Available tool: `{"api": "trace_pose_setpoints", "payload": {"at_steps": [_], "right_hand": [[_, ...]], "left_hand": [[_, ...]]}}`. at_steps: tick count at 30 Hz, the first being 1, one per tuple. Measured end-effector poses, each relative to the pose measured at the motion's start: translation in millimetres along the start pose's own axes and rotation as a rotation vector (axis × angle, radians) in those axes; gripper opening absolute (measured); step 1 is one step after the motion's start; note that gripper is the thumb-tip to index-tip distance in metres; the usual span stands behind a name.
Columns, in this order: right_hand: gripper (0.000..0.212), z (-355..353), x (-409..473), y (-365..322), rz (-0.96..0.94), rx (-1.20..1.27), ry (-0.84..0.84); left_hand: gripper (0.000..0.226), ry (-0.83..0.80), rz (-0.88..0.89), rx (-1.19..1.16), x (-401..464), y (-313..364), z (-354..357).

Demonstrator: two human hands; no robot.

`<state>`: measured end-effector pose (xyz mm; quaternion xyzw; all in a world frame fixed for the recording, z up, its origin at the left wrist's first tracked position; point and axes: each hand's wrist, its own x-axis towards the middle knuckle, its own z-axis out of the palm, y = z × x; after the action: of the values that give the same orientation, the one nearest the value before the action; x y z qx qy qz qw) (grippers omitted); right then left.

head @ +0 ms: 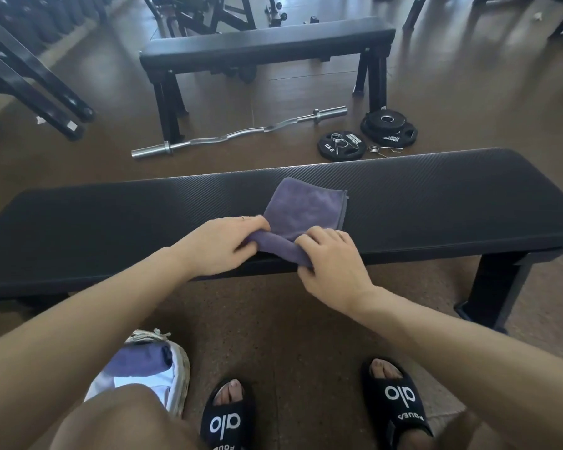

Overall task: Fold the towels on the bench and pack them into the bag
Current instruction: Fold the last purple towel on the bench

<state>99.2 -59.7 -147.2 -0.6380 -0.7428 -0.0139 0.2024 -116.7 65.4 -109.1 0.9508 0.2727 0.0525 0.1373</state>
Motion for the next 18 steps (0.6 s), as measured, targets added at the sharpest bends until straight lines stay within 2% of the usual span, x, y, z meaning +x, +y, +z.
{"api": "trace_pose_setpoints", "payload": {"at_steps": [4, 7, 12, 18], "right_hand": [[0.005, -21.6, 13.5, 17.5, 0.339, 0.484, -0.166], [0.013, -32.7, 19.0, 31.1, 0.446, 0.614, -0.196], [0.022, -29.5, 26.9, 38.7, 0.595, 0.601, -0.222], [0.020, -23.7, 30.6, 36.7, 0.651, 0.464, -0.214]], "left_hand": [[0.012, 0.048, -0.229, -0.386, 13.5, 2.9, -0.4], [0.006, 0.046, -0.359, -0.434, 20.8, 1.9, 5.7], [0.007, 0.090, -0.453, -0.488, 25.7, -2.0, 17.6], [0.008, 0.154, -0.436, -0.414, 38.4, -2.8, 26.7]]}}
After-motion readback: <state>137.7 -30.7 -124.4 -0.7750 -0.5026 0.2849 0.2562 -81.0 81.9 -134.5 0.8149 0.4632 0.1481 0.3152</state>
